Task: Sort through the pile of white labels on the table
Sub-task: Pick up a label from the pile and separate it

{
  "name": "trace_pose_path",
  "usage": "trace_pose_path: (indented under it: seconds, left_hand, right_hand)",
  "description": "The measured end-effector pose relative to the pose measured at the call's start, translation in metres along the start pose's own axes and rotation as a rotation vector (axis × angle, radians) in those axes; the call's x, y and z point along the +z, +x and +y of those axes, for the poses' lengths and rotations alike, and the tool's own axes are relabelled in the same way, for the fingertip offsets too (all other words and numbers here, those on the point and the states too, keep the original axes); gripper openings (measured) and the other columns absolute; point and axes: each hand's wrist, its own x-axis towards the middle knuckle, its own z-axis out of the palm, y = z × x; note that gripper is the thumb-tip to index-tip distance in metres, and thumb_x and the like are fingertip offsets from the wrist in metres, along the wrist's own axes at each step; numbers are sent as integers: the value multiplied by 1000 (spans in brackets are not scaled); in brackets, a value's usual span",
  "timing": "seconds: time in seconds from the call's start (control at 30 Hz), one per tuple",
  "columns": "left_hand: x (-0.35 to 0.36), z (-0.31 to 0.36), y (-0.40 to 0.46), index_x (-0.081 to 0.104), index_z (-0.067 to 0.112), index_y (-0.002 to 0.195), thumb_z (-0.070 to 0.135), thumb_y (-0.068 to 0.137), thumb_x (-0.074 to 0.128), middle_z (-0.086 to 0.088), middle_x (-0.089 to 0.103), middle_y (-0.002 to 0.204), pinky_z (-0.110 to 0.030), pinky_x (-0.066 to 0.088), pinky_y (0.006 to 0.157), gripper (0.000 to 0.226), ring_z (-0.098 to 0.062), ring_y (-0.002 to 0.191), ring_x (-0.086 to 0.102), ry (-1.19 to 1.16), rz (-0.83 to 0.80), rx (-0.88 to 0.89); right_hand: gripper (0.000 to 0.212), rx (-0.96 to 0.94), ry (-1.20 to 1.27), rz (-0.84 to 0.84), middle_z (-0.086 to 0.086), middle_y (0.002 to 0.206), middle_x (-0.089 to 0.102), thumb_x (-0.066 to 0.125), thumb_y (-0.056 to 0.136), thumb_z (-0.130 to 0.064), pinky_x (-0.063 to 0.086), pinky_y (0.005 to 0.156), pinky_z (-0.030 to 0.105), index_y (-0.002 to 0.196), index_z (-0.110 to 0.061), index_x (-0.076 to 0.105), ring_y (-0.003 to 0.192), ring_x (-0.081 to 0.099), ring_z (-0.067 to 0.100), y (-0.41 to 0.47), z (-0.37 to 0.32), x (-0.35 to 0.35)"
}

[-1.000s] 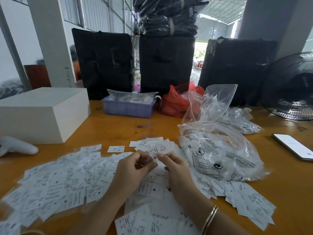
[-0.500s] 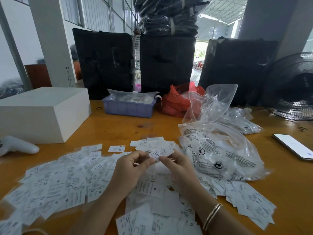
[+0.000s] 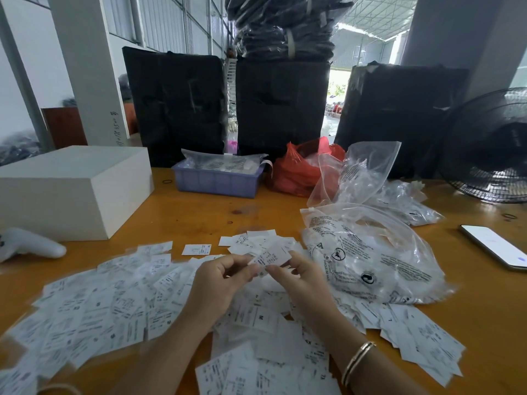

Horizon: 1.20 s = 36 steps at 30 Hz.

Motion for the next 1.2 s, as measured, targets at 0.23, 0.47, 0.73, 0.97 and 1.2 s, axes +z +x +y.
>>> trace_pose_path:
  seconds: [0.23, 0.47, 0.73, 0.97, 1.2]
  left_hand:
    - [-2, 4, -1, 69, 36, 85, 50, 67, 61, 21, 72, 76, -8, 49, 65, 24, 2, 73, 66, -86, -18, 12]
    - [0, 9, -2, 69, 32, 85, 45, 69, 60, 16, 73, 73, -7, 48, 60, 22, 2, 69, 66, -139, -40, -9]
    - [0, 10, -3, 72, 22, 82, 41, 72, 59, 13, 73, 70, -7, 47, 57, 25, 1, 64, 65, -169, -52, -14]
    - [-2, 10, -3, 71, 26, 82, 46, 70, 58, 13, 73, 71, -8, 48, 58, 27, 0, 66, 66, -162, -37, -21]
    - [-2, 9, -3, 69, 29, 85, 48, 71, 59, 12, 73, 75, -12, 50, 62, 26, -3, 71, 66, -118, -30, -26]
  right_hand:
    - [18, 172, 210, 76, 2, 70, 66, 69, 83, -19, 44, 67, 22, 67, -13, 70, 66, 60, 10, -2, -4, 3]
    - [14, 308, 358, 177, -7, 75, 72, 72, 77, -34, 40, 73, 25, 69, -23, 75, 74, 63, 2, -4, -7, 12]
    - [15, 324, 355, 149, -15, 68, 69, 70, 77, -36, 41, 67, 21, 66, -28, 75, 74, 59, 4, -6, -7, 12]
    - [23, 307, 256, 90, -6, 85, 62, 76, 69, -45, 45, 75, 31, 63, -23, 72, 82, 59, 2, -6, -6, 13]
    - [34, 238, 171, 67, -4, 62, 45, 74, 78, -27, 37, 65, 30, 60, -6, 54, 62, 44, 8, -3, -2, 4]
